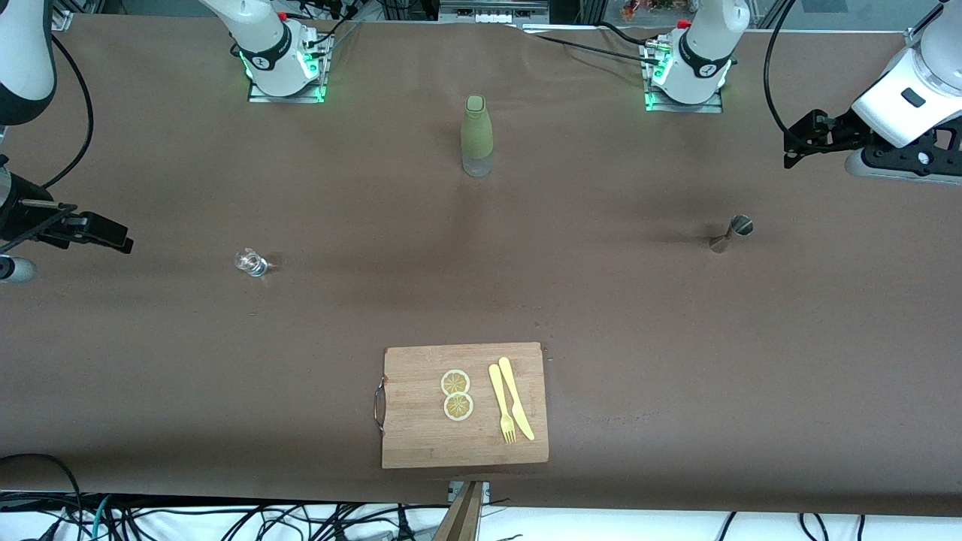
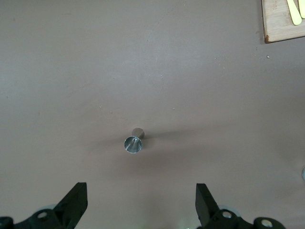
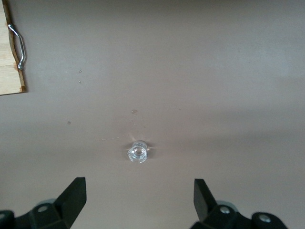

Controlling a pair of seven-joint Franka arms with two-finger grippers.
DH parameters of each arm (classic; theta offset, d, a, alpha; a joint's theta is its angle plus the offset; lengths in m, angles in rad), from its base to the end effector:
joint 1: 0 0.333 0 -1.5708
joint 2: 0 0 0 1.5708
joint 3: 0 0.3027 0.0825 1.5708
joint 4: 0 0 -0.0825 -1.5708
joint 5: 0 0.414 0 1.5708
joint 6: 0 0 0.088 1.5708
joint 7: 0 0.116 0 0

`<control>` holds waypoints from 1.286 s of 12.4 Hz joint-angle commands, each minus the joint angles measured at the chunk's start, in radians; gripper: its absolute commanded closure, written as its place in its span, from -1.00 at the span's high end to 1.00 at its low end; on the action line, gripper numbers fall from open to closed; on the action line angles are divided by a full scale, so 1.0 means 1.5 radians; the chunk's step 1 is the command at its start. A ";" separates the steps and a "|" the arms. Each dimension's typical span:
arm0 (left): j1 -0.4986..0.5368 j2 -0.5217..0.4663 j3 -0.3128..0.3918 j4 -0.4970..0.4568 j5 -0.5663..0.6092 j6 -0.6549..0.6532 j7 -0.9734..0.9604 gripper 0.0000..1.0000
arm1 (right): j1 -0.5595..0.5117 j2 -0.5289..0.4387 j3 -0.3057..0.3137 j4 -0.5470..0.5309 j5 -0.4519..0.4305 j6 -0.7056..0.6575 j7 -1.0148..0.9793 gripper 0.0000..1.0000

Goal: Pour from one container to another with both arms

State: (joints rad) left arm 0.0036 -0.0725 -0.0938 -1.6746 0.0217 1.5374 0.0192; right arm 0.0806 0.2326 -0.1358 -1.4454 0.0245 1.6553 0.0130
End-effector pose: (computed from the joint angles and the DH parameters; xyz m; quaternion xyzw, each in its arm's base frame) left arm 0.5550 -0.0492 0.5888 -0.9979 0.0544 0.0320 0.0154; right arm 0.6550 -0.0250 0.5295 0.9994 -0.0336 -0.0104 0.0032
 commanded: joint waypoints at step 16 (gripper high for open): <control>0.033 0.011 0.000 -0.002 -0.028 -0.010 0.046 1.00 | -0.004 -0.010 -0.004 -0.006 -0.002 -0.009 -0.013 1.00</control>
State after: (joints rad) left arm 0.0357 -0.0497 -0.0934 -1.6753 0.0170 1.5312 0.0331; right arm 0.0804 0.2325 -0.1428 -1.4454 0.0244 1.6525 0.0124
